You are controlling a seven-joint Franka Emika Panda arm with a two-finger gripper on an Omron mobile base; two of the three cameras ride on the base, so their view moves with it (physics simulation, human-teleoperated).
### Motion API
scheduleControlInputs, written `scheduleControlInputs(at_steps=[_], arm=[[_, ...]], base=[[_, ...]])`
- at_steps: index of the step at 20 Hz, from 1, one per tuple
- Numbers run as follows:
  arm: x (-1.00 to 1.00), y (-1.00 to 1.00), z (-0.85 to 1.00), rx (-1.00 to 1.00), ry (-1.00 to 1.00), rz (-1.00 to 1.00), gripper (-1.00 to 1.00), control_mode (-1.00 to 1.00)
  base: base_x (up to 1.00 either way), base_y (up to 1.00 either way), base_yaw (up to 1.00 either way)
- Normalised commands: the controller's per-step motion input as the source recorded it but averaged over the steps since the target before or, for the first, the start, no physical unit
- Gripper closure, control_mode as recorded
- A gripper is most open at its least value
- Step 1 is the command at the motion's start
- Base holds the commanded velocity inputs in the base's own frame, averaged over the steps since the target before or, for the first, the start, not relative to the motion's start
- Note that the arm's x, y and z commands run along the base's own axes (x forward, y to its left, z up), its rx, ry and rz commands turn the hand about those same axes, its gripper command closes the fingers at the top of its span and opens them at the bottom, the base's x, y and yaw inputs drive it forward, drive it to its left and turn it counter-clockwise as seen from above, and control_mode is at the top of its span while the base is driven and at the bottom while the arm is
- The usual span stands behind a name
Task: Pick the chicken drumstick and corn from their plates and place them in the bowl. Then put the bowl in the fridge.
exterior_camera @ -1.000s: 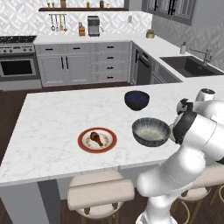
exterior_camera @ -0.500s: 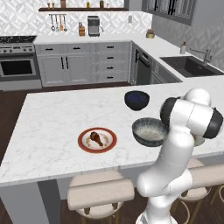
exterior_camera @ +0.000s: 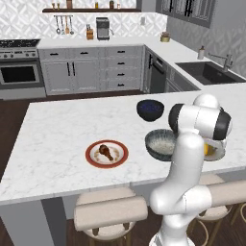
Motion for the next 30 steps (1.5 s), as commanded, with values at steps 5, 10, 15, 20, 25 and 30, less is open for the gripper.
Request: scheduleControlInputs(at_steps=[5, 10, 15, 20, 25, 30], arm=[[0.07, 0.00, -0.35, 0.03, 0.08, -0.02, -1.00, -1.00], [0.00, 0.00, -0.36, 0.00, 0.10, -0.03, 1.00, -1.00], [-0.07, 0.05, 0.02, 0.01, 0.03, -0.02, 1.00, -1.00], [-0.55, 0.01, 1.00, 0.01, -0.04, 0.02, 1.00, -1.00], [-0.22, 0.66, 0.92, 0.00, -0.07, 0.07, 1.00, -1.00], [0.02, 1.00, 0.33, 0.00, 0.00, 0.06, 1.00, -1.00]], base=[[0.00, 0.00, 0.00], [0.00, 0.00, 0.00], [0.00, 0.00, 0.00], [0.00, 0.00, 0.00], [0.00, 0.00, 0.00], [0.00, 0.00, 0.00]])
